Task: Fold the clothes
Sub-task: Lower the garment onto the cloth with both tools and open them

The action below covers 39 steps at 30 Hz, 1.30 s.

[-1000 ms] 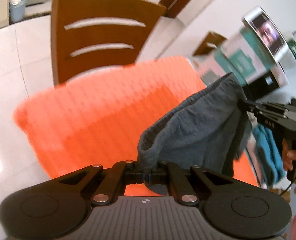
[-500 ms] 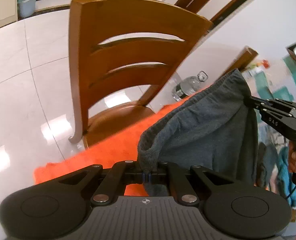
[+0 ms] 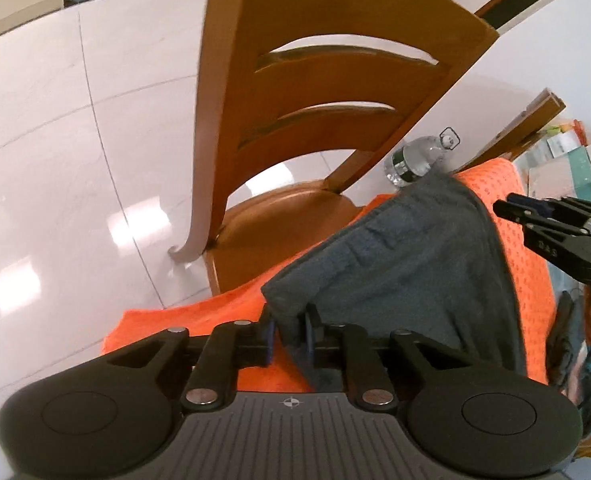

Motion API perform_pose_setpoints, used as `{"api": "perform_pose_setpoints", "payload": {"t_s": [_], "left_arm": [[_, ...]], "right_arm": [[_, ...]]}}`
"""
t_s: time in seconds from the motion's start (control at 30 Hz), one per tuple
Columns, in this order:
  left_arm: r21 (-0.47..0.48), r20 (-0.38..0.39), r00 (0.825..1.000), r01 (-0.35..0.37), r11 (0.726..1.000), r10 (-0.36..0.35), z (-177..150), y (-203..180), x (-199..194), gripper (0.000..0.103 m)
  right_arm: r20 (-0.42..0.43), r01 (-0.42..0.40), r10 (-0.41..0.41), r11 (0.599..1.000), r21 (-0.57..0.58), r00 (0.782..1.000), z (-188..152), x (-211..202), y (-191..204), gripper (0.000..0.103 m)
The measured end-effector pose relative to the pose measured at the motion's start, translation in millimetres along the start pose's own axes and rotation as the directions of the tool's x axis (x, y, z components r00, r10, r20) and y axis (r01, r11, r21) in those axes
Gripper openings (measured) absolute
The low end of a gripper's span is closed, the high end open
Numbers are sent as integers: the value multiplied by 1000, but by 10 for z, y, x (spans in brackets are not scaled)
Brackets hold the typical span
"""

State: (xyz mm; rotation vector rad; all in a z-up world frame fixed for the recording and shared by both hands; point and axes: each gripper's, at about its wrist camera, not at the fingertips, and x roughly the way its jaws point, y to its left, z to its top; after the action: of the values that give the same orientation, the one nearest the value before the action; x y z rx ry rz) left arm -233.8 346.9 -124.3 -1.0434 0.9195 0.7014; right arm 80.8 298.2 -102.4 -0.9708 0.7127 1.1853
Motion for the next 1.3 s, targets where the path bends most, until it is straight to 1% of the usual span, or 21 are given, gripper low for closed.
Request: {"api": "perform_pose_setpoints", "payload": {"t_s": [0.03,0.07,0.23,0.37,0.53,0.7,0.77,1.0,1.2,1.3], "left_arm": [[-7,-1,1000,-1,1000,1,-4,20,-14,21],[-12,-2,1000,-2,1000,2,-11,38,-30,22],[6,4,1000,-20,1000,20,-76,20,-141,32],[42,4,1000,-29,999,29,-153,-36,-275,37],[99,18,999,-33,994,32,-246,-156,-453,47],[161,10,1000,-4,987,2,-341,-347,-551,52],[195,3,1000,7,981,-8,-400,-443,-562,55],[316,-44,999,35,948,-22,-643,-770,-490,55],[401,-95,995,65,914,-29,-829,-1048,-387,55],[439,-114,993,78,895,-30,-921,-1186,-336,57]], "right_arm": [[1,-9,9,1000,4,1000,-20,-32,4,37],[3,-16,15,1000,11,1000,-41,-77,-4,39],[9,-54,54,996,67,999,-208,-361,-75,40],[18,-80,78,983,162,997,-460,-700,-140,43],[29,-65,60,972,228,998,-819,-1117,-172,43],[36,-48,39,952,302,999,-1222,-1470,-147,45],[36,-38,28,943,331,999,-1398,-1594,-122,45],[14,3,-10,904,427,1000,-2056,-1993,27,46],[-21,51,-47,850,525,999,-2624,-2309,141,46],[-40,82,-72,820,567,997,-2891,-2453,185,46]]}}
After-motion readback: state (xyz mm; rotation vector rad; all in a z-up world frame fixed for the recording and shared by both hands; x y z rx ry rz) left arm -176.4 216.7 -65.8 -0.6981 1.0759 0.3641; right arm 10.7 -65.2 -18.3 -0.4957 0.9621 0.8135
